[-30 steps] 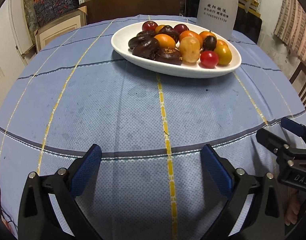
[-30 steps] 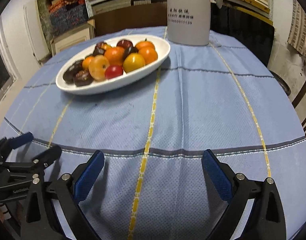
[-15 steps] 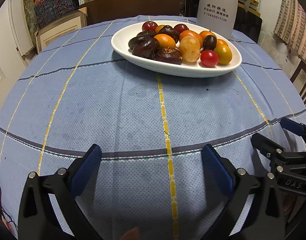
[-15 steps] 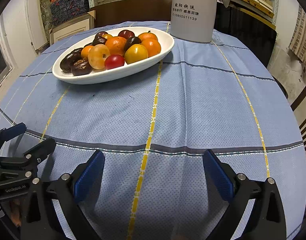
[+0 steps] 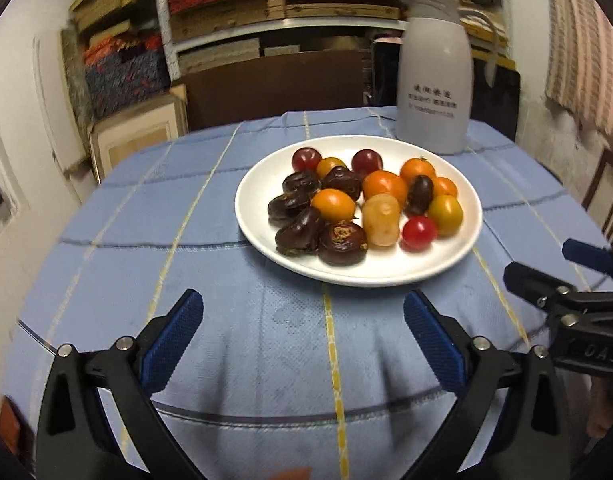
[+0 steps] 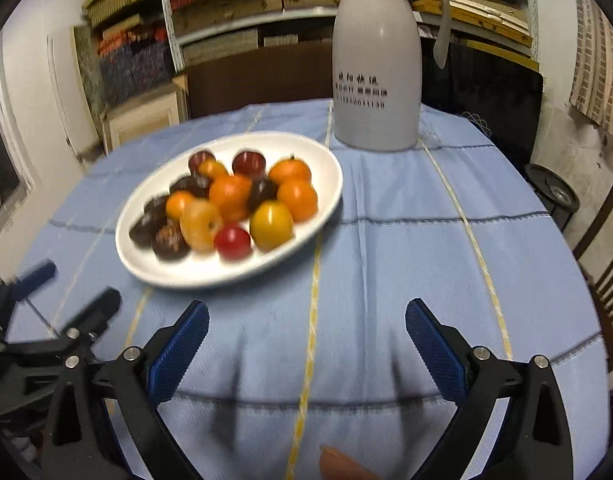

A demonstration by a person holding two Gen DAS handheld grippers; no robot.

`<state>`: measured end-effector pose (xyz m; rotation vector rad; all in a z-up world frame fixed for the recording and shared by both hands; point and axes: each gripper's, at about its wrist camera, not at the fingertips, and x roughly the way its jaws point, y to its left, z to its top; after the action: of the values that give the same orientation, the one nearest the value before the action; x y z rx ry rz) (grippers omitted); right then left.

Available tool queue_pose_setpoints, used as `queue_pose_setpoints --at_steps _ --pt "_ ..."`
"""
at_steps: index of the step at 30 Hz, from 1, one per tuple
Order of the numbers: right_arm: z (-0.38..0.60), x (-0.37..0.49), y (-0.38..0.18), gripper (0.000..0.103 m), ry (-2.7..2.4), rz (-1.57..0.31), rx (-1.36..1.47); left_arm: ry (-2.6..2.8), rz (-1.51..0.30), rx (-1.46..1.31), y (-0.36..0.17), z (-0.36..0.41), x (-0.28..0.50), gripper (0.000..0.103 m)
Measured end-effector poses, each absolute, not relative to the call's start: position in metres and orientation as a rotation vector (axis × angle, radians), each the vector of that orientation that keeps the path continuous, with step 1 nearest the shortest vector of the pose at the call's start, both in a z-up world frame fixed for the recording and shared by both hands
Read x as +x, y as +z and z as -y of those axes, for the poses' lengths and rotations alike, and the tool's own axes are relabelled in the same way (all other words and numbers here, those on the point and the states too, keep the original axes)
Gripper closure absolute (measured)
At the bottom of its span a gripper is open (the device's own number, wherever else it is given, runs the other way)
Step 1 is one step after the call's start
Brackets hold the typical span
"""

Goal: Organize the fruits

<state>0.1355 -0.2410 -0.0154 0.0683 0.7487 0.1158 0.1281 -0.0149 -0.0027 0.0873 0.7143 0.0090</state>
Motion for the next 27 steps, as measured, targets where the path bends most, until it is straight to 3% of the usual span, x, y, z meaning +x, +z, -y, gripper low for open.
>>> queue_pose_setpoints --at_steps 12,27 --pt "0.235 0.113 -0.008 0.003 0.104 -0.628 0.017 0.052 -0.701 0.063 -0.005 0.002 0.121 0.004" --pt "0.225 0.101 -0.007 0.004 0.127 -0.612 -0.026 0.006 -0.689 0.068 -0.004 0.007 0.115 0.004"
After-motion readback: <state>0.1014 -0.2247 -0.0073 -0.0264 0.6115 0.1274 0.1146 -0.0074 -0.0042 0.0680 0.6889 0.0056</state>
